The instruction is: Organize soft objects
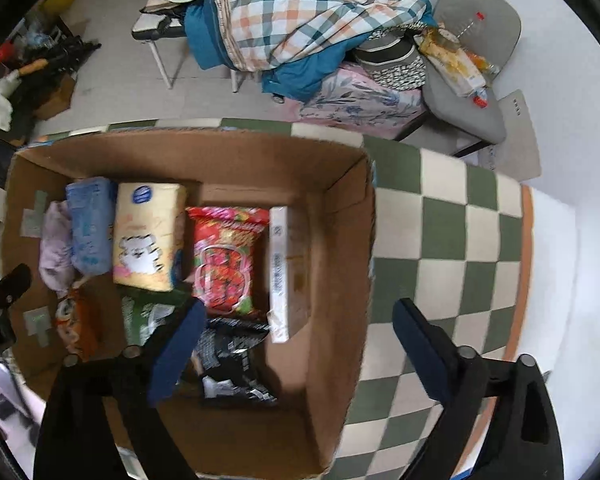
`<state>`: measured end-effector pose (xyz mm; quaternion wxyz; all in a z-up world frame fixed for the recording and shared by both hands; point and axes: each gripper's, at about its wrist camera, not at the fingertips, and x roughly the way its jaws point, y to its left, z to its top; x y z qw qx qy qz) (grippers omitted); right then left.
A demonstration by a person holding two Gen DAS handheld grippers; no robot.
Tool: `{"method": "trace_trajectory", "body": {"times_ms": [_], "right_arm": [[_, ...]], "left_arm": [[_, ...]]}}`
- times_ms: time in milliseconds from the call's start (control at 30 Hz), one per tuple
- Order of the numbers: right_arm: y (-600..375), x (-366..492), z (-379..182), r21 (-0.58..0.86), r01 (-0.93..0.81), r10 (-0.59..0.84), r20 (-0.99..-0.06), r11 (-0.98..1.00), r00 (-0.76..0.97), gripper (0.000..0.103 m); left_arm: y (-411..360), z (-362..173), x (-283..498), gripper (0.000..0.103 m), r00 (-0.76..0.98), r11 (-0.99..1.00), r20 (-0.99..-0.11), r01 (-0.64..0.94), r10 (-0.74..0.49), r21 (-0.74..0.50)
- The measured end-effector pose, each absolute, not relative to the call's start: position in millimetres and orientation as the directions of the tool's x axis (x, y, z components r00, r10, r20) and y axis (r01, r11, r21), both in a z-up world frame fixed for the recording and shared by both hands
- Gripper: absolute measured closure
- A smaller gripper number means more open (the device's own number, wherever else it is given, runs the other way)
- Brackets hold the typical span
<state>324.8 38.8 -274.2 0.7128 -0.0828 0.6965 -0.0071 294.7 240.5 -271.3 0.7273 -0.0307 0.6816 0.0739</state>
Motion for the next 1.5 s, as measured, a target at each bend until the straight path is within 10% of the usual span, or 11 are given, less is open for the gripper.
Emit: {"method": "trace_trajectory", "body": {"times_ms": [933, 1500], "right_arm": [[-2, 187, -235, 0.074, -0.071, 0.084, -0.984, 0.995, 0.156, 0.0], [-38, 80, -54, 0.146, -0.078, 0.165, -0.896, 0.986, 0.413, 0.0]], "left_arm": [[178, -212, 185, 0.0, 0.286, 0.993, -0.958, -0.114, -0.004, -0.038], [156, -44, 79, 0.0, 0.524, 0.995, -0.851, -0.09, 0.018, -0.034]]}}
